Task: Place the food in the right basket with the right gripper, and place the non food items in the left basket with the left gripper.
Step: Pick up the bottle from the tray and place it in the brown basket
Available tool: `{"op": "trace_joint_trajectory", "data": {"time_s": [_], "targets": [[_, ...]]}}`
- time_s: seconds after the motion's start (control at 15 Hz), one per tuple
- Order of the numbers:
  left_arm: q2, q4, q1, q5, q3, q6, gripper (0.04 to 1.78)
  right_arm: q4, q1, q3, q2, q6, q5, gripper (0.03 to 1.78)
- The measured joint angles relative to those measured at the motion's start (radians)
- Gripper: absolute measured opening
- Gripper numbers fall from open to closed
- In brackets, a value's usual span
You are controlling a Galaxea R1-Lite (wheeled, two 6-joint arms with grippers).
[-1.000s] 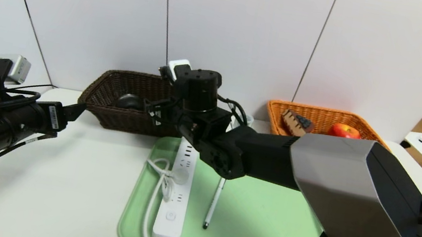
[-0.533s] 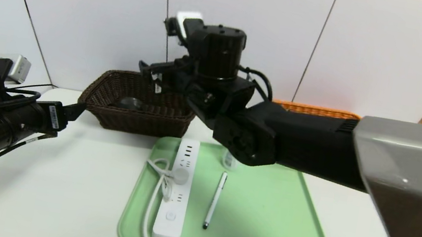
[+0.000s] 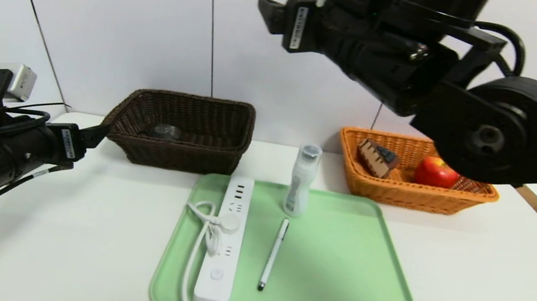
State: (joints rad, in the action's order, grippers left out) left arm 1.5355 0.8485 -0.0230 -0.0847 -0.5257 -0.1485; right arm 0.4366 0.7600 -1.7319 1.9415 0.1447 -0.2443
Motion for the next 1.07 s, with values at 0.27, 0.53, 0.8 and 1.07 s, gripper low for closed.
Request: {"op": "trace_joint_trajectory", "data": {"time_s": [0.27, 0.53, 0.8, 1.07], "targets": [[0.001, 0.064, -0.034, 0.001, -0.010, 0.002, 1.69, 0.109, -0.140, 0.367, -0.223, 0.030, 0.045, 1.69], [0.018, 0.071, -0.077, 0.000, -0.016, 0.002, 1.69, 0.201, -0.261, 0.768, -0.437, -0.010, 0.126, 1.69], [0.038, 0.069, -0.088, 0.001, -0.024, 0.007, 1.69, 0.499, -0.260, 1.198, -0.484, -0.055, 0.230, 1.69], [0.049, 0.069, -0.091, 0.000, -0.025, 0.006, 1.69, 0.956, -0.187, 1.461, -0.285, -0.077, 0.291, 1.69]]}}
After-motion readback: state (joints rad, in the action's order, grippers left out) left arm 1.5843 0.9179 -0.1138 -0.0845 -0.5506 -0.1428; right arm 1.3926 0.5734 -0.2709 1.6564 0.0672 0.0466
